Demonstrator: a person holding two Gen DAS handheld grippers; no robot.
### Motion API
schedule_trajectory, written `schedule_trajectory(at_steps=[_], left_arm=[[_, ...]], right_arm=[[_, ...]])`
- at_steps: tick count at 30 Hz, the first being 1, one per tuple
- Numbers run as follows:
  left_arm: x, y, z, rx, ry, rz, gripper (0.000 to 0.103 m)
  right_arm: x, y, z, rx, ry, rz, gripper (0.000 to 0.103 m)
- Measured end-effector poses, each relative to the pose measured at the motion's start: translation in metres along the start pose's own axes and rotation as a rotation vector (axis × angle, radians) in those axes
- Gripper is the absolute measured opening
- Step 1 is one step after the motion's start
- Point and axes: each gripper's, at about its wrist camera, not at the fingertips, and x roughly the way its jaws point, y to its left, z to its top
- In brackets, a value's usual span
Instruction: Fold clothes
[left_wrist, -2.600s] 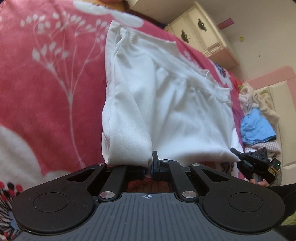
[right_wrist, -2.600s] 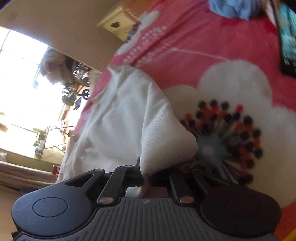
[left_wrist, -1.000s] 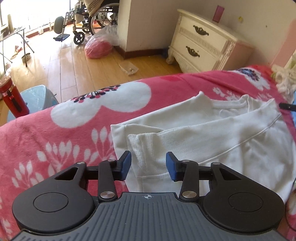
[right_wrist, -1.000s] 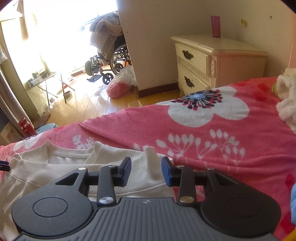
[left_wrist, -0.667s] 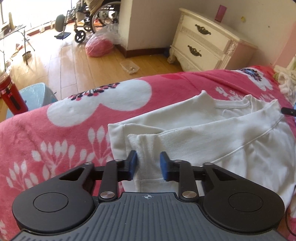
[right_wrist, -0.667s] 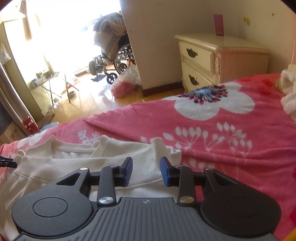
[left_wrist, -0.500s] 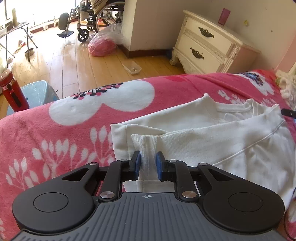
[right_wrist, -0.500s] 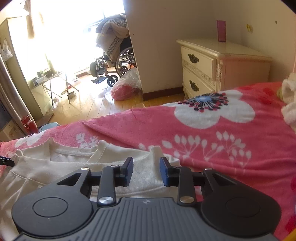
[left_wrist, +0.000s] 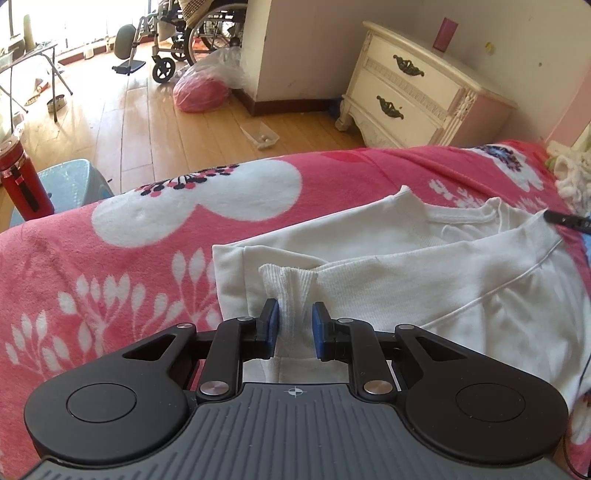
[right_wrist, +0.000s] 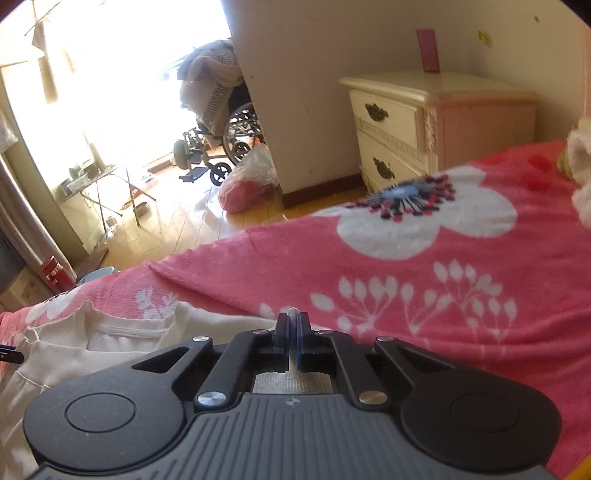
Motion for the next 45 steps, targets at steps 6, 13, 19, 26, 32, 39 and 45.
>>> schedule_trajectory(at_steps=[6,13,19,26,32,39,45], left_arm=[[-0.006,0.002,0.000,0.002,-0.007,-0.008,0.022],[0.002,-0.002,0.003,0.007,0.001,0.013,0.023],[0.008,-0.007,0.002,0.027,0.005,0.038,0.016],[-0.003,-0.012,0.002,0.054,-0.060,0.069,0.006],[-0.019,-0.010,0.008,0.044,-0.116,0.072,0.006],[-0.029,-0.012,0.014,0.045,-0.159,0.078,0.005],[-0.027,-0.007,0.026,0.042,-0.175,0.083,0.006]], right_arm=[[-0.007,-0.001,-0.002,0.017,0.007,0.023,0.006],[-0.007,-0.008,-0.004,0.046,0.044,0.030,0.010],[0.001,-0.008,-0.006,0.052,0.068,0.027,0.009],[-0.014,0.000,-0.004,0.006,-0.014,0.004,0.002],[-0.025,0.005,0.002,-0.010,-0.064,-0.009,0.002],[-0.031,0.010,0.011,-0.029,-0.106,-0.016,0.002],[-0.029,0.011,0.021,-0.032,-0.128,-0.022,0.002]])
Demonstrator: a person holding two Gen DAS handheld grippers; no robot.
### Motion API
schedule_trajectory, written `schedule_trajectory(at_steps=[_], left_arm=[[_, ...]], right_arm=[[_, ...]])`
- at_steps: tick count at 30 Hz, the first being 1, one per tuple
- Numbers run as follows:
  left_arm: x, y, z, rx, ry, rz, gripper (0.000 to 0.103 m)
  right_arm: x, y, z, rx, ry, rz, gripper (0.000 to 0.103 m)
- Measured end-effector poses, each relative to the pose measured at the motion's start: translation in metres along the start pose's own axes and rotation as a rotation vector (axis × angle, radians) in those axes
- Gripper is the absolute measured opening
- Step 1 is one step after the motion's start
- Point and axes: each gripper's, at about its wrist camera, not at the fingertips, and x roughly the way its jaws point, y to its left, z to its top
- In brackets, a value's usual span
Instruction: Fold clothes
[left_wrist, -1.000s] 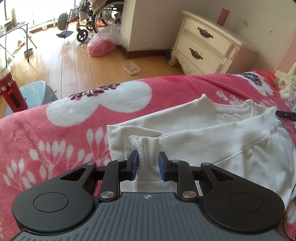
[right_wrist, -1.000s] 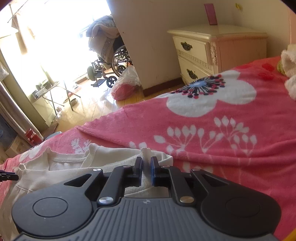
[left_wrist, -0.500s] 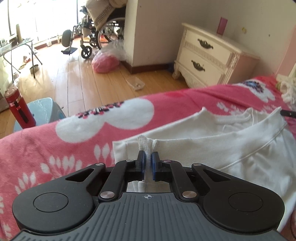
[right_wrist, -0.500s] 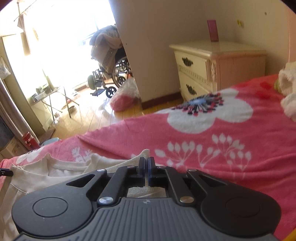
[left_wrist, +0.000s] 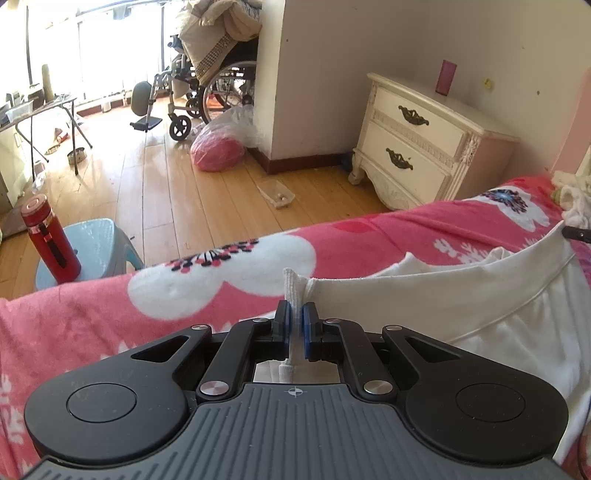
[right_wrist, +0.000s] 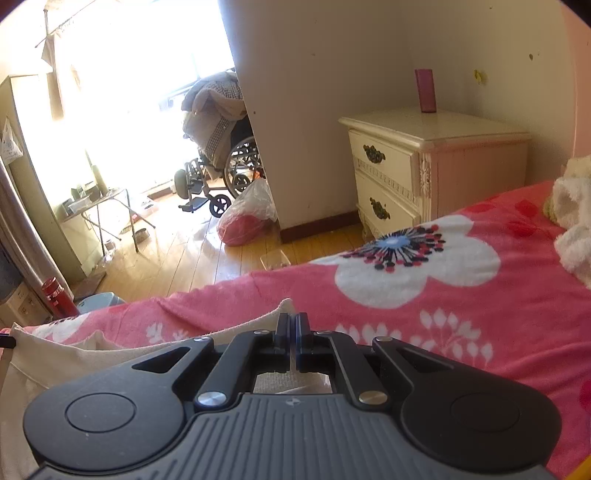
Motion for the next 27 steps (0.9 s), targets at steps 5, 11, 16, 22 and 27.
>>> schedule_trajectory(at_steps=[5,11,16,22,27], left_arm=[[0.008,0.002,0.007,0.003,-0.010,0.007,0.006],[0.020,-0.001,0.016,0.024,-0.015,0.015,0.006],[0.031,-0.004,0.019,0.023,-0.009,0.021,0.006],[0.039,-0.005,0.019,0.028,0.001,0.031,0.006],[0.056,-0.003,0.014,0.033,0.043,0.051,0.006]], right_arm=[[0.013,-0.002,0.005,-0.003,-0.005,-0.010,0.002],[0.024,-0.008,0.005,0.018,-0.007,-0.023,0.002],[0.033,-0.016,0.000,0.056,0.002,-0.035,0.002],[0.039,-0.022,-0.005,0.084,0.005,-0.037,0.002],[0.054,-0.028,-0.013,0.103,0.035,-0.036,0.002]])
